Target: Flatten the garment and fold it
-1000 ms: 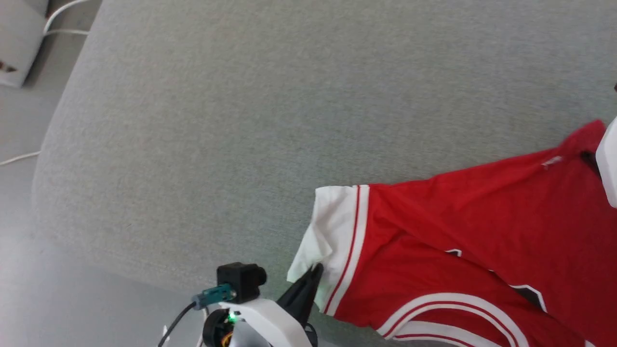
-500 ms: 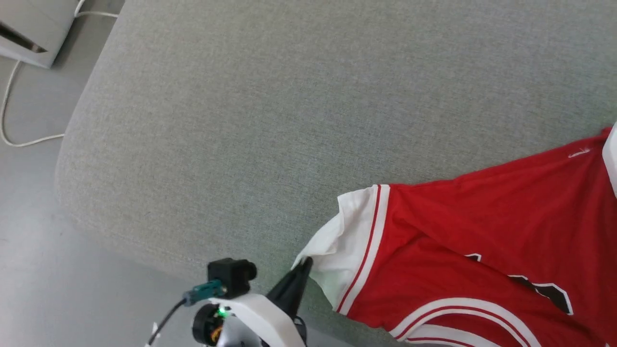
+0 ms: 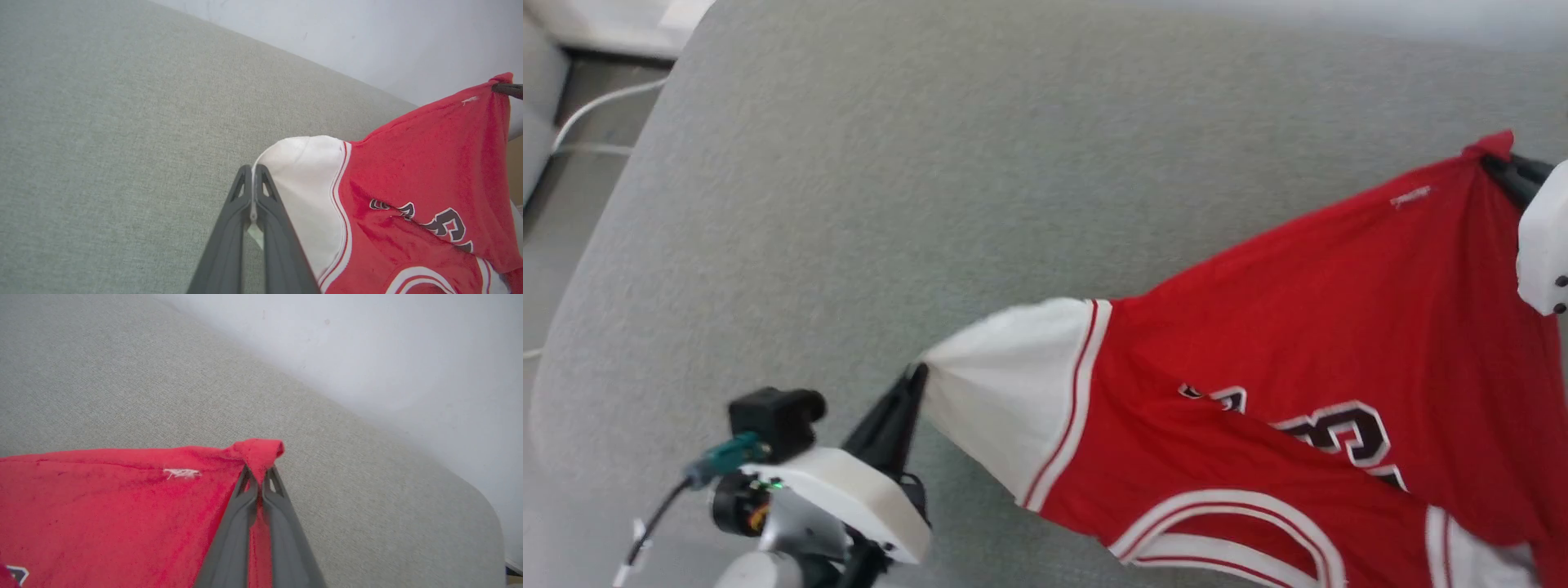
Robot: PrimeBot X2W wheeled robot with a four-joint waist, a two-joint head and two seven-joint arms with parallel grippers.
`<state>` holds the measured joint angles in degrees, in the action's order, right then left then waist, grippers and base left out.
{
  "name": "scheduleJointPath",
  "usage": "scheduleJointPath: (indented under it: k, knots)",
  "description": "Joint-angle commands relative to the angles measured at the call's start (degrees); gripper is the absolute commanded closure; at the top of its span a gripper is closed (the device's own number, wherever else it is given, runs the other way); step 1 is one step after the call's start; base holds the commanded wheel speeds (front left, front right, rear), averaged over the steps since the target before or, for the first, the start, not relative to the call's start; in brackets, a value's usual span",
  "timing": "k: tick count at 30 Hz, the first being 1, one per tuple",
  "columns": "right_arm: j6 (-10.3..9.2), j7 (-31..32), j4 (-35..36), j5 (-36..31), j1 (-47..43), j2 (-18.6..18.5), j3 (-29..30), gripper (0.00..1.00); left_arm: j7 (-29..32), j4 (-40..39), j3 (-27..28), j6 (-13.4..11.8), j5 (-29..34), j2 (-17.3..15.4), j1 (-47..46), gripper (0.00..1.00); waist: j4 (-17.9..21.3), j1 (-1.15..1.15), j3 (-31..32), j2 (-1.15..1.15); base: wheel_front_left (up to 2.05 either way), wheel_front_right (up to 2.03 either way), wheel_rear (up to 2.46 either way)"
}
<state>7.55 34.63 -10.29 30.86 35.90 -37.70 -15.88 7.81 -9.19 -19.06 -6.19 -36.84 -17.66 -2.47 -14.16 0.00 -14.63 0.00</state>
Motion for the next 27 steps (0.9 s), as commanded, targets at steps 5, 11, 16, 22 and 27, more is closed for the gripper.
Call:
scheduleJointPath:
  k: [5, 11, 16, 22, 27]
  knots:
    - [-0.06, -3.3, 5.8, 1.6, -0.3, -0.4, 0.9, 1.0, -0.9, -5.0, 4.0, -0.7, 0.7, -3.5, -1.8, 1.0, 10.9, 0.0, 9.2, 0.0, 0.0, 0.0, 0.0]
    - [-0.06, -5.3, 12.3, 1.5, -0.8, -1.4, 2.1, 1.0, -1.1, -11.5, 7.7, -1.0, 3.6, -8.3, -4.8, 1.0, 14.0, 0.0, 11.2, 0.0, 0.0, 0.0, 0.0]
    - [-0.06, -5.5, 16.6, 2.4, -0.5, -1.8, 3.5, 1.0, -0.2, -16.5, 10.6, -1.5, 4.4, -10.9, -8.1, 1.0, 15.7, 0.0, 11.7, 0.0, 0.0, 0.0, 0.0]
    - [-0.06, -4.0, 22.0, 3.0, 1.0, -2.1, 6.7, 1.0, 1.9, -22.1, 14.4, -1.8, 3.6, -13.4, -16.1, 1.0, 17.3, 0.0, 11.2, 0.0, 0.0, 0.0, 0.0]
    - [-0.06, -3.4, 24.4, 2.4, 4.3, -1.6, 9.9, 1.0, 3.1, -22.6, 16.2, -1.4, 3.2, -14.8, -26.0, 1.0, 18.1, 0.0, 8.7, 0.0, 0.0, 0.0, 0.0]
